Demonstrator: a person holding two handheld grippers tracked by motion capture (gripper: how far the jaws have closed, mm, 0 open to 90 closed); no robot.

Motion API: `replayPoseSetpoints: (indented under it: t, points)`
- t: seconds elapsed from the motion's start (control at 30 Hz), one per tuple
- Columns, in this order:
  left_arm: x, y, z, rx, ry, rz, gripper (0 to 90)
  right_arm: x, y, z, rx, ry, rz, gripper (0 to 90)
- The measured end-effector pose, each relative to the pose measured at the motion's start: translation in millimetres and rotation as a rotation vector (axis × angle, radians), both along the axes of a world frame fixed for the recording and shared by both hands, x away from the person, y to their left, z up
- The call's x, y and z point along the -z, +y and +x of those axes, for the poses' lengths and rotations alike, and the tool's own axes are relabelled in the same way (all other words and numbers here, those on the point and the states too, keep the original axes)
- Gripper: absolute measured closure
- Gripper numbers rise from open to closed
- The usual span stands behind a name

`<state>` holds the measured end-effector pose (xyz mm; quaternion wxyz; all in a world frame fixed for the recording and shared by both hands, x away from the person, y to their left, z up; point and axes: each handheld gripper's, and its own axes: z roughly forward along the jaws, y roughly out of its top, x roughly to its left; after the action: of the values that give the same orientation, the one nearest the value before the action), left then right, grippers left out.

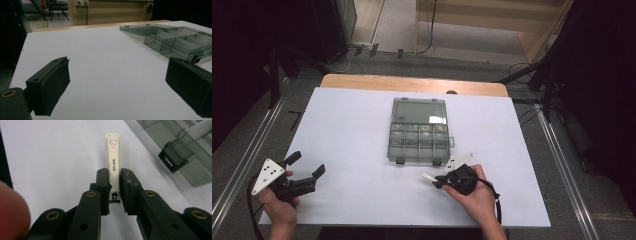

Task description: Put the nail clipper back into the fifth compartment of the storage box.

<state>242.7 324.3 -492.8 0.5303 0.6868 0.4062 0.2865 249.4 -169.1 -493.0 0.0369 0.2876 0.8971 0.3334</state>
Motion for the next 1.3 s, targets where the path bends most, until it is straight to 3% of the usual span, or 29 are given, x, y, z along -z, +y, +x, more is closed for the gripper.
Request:
replayPoseSetpoints:
  t: [0.23,0.4,1.1,1.3]
  points:
    - [0.1,-0.2,-0.6,-0.001,0.0,0.004,4.8,-5.2,-0.4,-1.2,0.018,-0.017,0.101,79.2]
    - [0.2,-0.1,-1.0,0.001,-0.001,0.006,4.8,-5.5,3.9,-0.6,0.031,-0.026,0.143,79.2]
    - [0.1,1.4,-1.5,0.004,-0.004,-0.012,4.8,-29.1,24.5,17.0,0.091,-0.101,0.236,79.1]
    - [0.1,1.4,-1.7,0.003,-0.003,-0.01,4.8,-31.5,26.4,20.2,0.101,-0.095,0.272,79.0]
